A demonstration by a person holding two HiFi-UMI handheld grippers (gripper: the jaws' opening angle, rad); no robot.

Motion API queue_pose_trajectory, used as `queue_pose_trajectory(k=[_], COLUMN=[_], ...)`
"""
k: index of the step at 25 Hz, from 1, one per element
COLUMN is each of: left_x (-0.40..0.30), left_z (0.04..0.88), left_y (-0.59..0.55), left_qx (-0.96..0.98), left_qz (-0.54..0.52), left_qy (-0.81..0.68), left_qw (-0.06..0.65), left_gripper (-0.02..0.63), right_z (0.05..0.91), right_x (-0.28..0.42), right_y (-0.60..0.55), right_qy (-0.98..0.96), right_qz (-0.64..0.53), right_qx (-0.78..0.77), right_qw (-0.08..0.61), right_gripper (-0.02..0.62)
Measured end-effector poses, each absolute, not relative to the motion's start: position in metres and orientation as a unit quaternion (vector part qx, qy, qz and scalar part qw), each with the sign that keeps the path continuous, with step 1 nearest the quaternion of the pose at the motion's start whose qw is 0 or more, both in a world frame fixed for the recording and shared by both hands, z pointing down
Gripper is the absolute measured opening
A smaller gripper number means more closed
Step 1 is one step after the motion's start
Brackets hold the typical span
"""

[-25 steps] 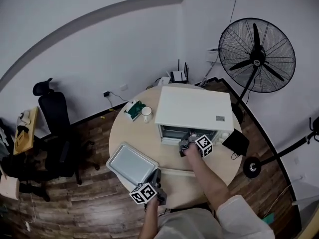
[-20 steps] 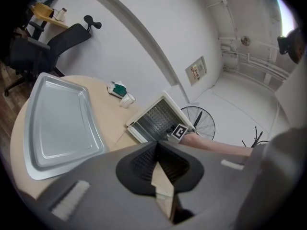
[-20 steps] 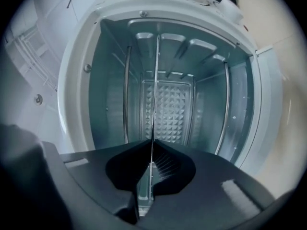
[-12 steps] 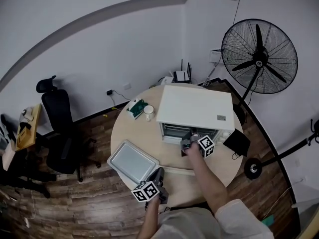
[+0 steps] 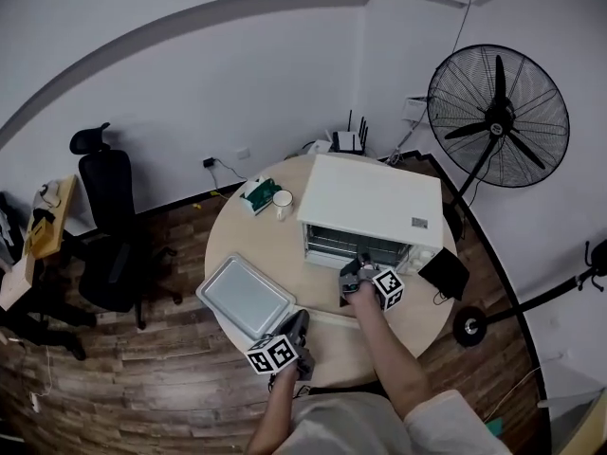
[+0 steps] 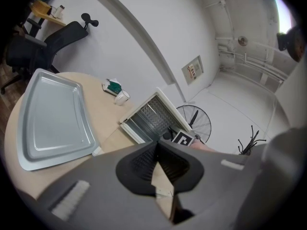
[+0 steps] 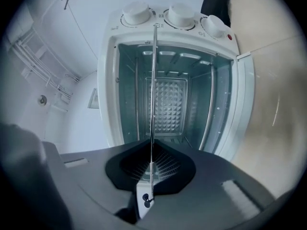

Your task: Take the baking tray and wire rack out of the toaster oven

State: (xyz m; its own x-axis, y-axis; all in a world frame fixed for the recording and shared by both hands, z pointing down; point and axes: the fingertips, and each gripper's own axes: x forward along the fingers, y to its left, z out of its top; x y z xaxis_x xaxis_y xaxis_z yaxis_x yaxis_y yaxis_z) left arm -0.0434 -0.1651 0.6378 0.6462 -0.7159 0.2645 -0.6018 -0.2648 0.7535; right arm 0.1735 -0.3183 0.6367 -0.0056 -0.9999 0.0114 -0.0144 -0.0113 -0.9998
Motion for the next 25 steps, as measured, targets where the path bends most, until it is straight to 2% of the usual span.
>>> queue_pose_trajectory(k=[25], left_x=[-0.04], left_z=[0.638], left_y=[-0.161], left_qx=[0.795], left_qz=[-0.062], left_qy=[-0.405], left_qw=[0.447], left_gripper=[0.055], right_z=[0.627], right_x=[0.146], right_y=[-0.259], right_qy=[0.552], right_qz=[-0.476], right_qx=[-0.502], right_qw=[0.466], right_gripper=[0.011])
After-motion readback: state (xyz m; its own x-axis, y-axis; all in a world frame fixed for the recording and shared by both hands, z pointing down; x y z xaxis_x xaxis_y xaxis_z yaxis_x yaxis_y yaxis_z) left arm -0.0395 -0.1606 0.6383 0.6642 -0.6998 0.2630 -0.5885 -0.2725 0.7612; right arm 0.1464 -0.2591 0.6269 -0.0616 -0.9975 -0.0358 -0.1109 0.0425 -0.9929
